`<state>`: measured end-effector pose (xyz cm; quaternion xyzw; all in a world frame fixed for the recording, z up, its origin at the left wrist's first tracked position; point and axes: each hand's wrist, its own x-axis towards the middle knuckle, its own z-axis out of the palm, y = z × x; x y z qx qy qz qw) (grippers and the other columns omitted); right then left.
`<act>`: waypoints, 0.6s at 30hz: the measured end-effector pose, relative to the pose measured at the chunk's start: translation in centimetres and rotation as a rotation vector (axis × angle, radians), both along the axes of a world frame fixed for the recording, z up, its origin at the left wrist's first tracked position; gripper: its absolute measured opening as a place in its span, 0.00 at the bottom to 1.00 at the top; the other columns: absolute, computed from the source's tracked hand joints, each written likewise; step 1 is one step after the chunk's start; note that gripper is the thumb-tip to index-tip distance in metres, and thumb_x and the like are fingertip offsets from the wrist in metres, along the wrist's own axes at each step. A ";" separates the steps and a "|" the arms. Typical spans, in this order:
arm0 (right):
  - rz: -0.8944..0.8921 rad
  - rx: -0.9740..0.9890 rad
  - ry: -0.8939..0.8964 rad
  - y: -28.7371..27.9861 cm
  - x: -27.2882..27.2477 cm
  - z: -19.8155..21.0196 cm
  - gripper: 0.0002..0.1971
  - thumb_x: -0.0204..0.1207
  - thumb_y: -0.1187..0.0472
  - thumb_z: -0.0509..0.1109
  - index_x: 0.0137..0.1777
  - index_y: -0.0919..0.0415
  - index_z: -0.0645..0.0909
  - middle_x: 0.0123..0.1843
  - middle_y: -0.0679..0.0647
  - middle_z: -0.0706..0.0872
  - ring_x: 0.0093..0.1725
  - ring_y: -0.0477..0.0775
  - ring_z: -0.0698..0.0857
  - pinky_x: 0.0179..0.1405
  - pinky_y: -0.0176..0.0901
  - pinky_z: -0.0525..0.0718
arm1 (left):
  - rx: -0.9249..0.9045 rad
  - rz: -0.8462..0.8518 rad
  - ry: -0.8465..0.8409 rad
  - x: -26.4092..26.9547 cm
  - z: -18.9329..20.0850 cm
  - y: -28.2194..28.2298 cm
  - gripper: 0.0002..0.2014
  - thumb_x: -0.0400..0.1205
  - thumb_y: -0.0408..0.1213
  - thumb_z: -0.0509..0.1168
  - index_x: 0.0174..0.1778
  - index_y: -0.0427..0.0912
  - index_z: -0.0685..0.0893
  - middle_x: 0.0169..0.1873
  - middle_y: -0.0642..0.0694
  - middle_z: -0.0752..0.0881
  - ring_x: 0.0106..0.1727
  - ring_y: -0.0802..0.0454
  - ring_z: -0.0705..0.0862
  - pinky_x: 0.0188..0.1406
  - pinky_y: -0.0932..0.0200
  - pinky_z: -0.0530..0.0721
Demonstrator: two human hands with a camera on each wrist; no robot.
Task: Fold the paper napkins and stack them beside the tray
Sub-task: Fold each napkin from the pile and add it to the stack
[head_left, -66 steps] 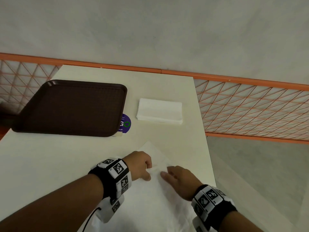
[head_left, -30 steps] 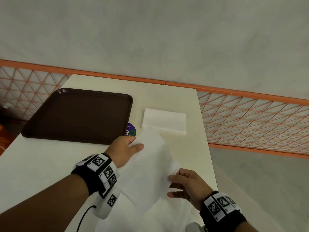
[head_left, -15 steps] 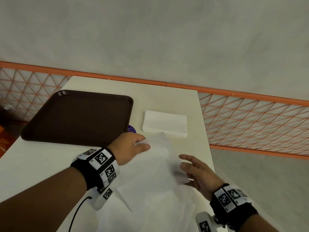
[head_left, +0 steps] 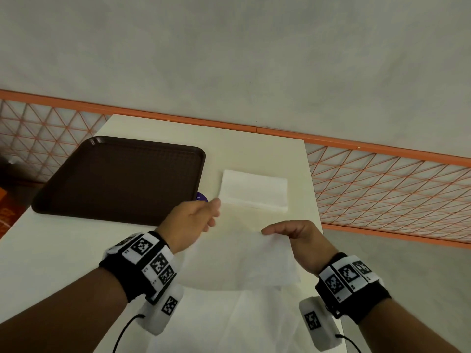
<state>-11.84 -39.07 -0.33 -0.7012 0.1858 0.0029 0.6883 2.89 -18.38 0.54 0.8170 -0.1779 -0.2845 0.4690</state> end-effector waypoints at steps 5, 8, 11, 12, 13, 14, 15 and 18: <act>0.066 -0.049 -0.059 -0.7 0.3 1.0 0.28 0.73 0.86 0.65 0.36 0.52 0.93 0.42 0.53 0.93 0.45 0.50 0.91 0.44 0.37 0.86 | 0.320 0.005 0.167 0.2 -4.2 0.4 0.30 0.84 0.61 0.52 0.57 0.36 0.83 0.48 0.39 0.87 0.44 0.46 0.84 0.55 0.50 0.81; 0.042 -0.044 -0.087 -1.0 0.2 1.0 0.28 0.72 0.87 0.65 0.35 0.53 0.93 0.41 0.53 0.93 0.44 0.49 0.91 0.43 0.36 0.86 | 0.237 0.083 0.498 -0.7 -4.5 0.1 0.28 0.83 0.65 0.48 0.58 0.47 0.81 0.52 0.42 0.86 0.50 0.46 0.86 0.62 0.46 0.80; 0.007 -0.023 -0.113 -1.1 0.0 0.8 0.28 0.71 0.87 0.65 0.35 0.52 0.93 0.41 0.52 0.93 0.44 0.49 0.91 0.43 0.37 0.86 | 0.038 0.163 0.672 -1.2 -4.5 -0.1 0.24 0.83 0.63 0.51 0.57 0.49 0.82 0.54 0.41 0.87 0.56 0.42 0.86 0.63 0.42 0.81; -0.005 -0.019 -0.116 -1.0 0.0 0.7 0.29 0.71 0.87 0.65 0.34 0.51 0.93 0.41 0.52 0.93 0.44 0.48 0.91 0.44 0.36 0.86 | -0.018 0.176 0.685 -1.3 -4.4 -0.1 0.22 0.84 0.61 0.54 0.58 0.49 0.82 0.54 0.41 0.88 0.57 0.43 0.86 0.62 0.43 0.82; -0.017 -0.022 -0.116 -1.0 0.0 0.6 0.29 0.72 0.87 0.65 0.35 0.50 0.93 0.41 0.51 0.93 0.45 0.48 0.91 0.44 0.36 0.86 | -0.076 0.192 0.682 -1.3 -4.4 -0.2 0.19 0.84 0.58 0.57 0.58 0.49 0.83 0.54 0.42 0.88 0.57 0.45 0.86 0.60 0.45 0.83; -0.025 -0.034 -0.115 -0.9 -0.1 0.5 0.30 0.71 0.87 0.65 0.35 0.48 0.93 0.42 0.50 0.93 0.46 0.47 0.91 0.45 0.35 0.86 | -0.134 0.208 0.670 -1.2 -4.4 -0.2 0.16 0.84 0.53 0.61 0.59 0.47 0.83 0.54 0.43 0.88 0.56 0.46 0.87 0.58 0.47 0.84; -0.042 -0.053 -0.112 -0.9 -0.1 0.2 0.31 0.71 0.87 0.66 0.36 0.47 0.93 0.42 0.49 0.93 0.47 0.47 0.91 0.46 0.35 0.85 | -0.198 0.226 0.655 -1.1 -4.4 -0.3 0.14 0.83 0.48 0.64 0.59 0.46 0.84 0.55 0.42 0.88 0.55 0.46 0.87 0.57 0.47 0.84; -0.124 -0.211 -0.081 -1.1 -0.6 -1.1 0.29 0.71 0.83 0.71 0.38 0.41 0.92 0.44 0.46 0.93 0.48 0.47 0.90 0.50 0.41 0.86 | -0.281 0.227 0.531 -0.2 -4.3 0.0 0.10 0.78 0.38 0.70 0.55 0.42 0.86 0.57 0.37 0.87 0.54 0.45 0.86 0.63 0.43 0.81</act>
